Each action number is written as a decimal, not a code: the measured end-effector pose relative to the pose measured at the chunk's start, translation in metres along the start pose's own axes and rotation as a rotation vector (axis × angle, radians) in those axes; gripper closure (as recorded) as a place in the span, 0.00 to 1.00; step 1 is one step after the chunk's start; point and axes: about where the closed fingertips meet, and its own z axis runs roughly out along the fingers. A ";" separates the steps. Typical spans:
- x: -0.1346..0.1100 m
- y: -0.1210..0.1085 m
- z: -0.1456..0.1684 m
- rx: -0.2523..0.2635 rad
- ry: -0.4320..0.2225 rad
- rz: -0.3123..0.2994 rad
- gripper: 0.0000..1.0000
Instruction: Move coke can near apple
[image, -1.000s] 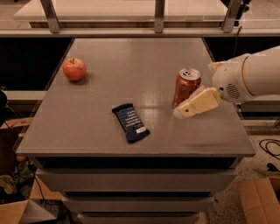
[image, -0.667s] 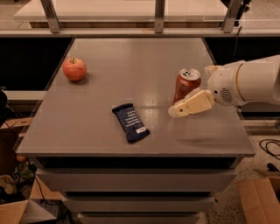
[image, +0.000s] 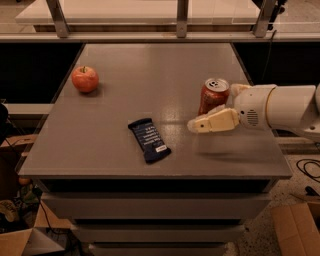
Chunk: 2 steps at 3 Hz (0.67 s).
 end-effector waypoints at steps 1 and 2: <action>-0.001 -0.002 0.005 -0.013 -0.054 0.037 0.18; -0.004 -0.002 0.008 -0.031 -0.080 0.050 0.39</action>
Offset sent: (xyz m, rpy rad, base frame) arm 0.0114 0.0037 -0.0005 0.1447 -0.0131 0.0085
